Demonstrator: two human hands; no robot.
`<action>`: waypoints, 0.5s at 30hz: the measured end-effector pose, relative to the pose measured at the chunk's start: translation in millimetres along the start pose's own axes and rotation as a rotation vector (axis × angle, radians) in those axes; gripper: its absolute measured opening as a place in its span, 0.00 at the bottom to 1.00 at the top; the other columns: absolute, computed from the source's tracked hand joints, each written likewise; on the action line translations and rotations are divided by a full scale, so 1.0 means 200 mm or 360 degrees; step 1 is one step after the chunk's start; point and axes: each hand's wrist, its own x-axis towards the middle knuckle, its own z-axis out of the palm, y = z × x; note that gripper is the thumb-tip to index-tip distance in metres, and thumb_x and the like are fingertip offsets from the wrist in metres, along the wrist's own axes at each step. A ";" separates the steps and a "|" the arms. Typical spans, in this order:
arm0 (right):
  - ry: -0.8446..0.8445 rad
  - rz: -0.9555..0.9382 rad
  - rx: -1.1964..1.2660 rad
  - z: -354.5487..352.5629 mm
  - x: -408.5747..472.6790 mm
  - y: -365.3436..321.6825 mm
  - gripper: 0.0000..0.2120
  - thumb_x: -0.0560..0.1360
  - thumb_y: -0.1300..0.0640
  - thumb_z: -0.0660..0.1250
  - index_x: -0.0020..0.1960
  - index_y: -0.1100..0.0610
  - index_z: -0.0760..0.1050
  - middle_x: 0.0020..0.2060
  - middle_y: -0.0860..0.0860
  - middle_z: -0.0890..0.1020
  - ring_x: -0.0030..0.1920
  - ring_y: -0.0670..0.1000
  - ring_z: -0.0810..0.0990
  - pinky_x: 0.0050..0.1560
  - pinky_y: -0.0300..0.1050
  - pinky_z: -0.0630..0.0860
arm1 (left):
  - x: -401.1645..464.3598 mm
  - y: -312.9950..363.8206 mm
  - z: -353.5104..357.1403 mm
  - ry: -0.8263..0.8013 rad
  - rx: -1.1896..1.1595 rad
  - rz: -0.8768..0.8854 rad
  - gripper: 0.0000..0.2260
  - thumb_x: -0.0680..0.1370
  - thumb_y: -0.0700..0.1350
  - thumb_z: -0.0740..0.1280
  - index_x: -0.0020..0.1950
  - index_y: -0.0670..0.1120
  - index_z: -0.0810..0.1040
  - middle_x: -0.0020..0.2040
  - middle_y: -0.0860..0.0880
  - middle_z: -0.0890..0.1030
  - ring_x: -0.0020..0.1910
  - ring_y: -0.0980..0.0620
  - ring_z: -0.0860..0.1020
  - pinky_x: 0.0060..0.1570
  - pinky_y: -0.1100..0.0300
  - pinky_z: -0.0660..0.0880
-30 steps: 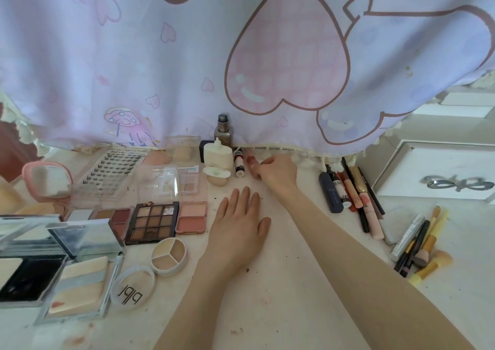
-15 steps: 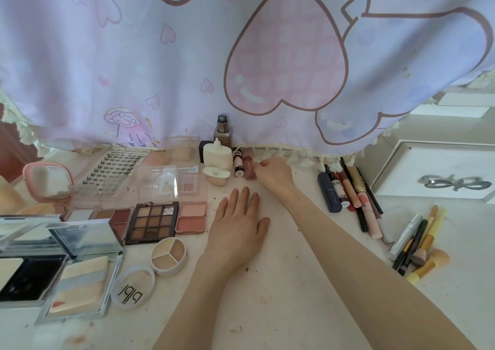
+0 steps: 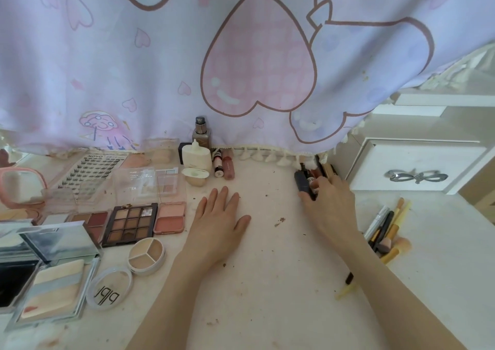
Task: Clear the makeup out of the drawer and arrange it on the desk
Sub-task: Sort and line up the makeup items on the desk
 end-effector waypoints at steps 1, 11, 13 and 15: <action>-0.0007 -0.0009 -0.0026 0.01 -0.01 0.00 0.16 0.76 0.49 0.64 0.56 0.61 0.74 0.60 0.57 0.72 0.59 0.59 0.70 0.57 0.52 0.67 | 0.00 0.00 0.00 0.0008 -0.0005 0.0000 0.26 0.81 0.56 0.47 0.77 0.49 0.46 0.77 0.48 0.42 0.75 0.50 0.39 0.73 0.55 0.38; 0.0008 -0.0211 0.0341 0.05 -0.02 -0.07 0.07 0.73 0.53 0.64 0.46 0.57 0.76 0.44 0.51 0.77 0.48 0.50 0.73 0.49 0.36 0.66 | 0.01 0.00 -0.03 0.0497 -0.0668 0.0057 0.22 0.80 0.50 0.59 0.73 0.50 0.60 0.71 0.52 0.65 0.70 0.54 0.63 0.68 0.60 0.59; -0.0310 -0.0208 0.0942 0.01 -0.05 -0.10 0.02 0.73 0.57 0.67 0.45 0.55 0.74 0.39 0.49 0.80 0.40 0.46 0.76 0.42 0.32 0.70 | 0.01 0.03 -0.06 0.0572 -0.1019 0.0115 0.22 0.79 0.47 0.62 0.72 0.52 0.61 0.66 0.56 0.69 0.62 0.60 0.70 0.59 0.67 0.68; -0.0590 -0.0259 0.1290 -0.01 -0.07 -0.12 0.04 0.74 0.61 0.67 0.46 0.53 0.75 0.40 0.51 0.82 0.38 0.45 0.80 0.40 0.36 0.76 | 0.00 0.04 -0.08 0.0584 -0.1208 0.0176 0.19 0.79 0.43 0.62 0.68 0.53 0.65 0.58 0.58 0.74 0.49 0.67 0.75 0.45 0.73 0.72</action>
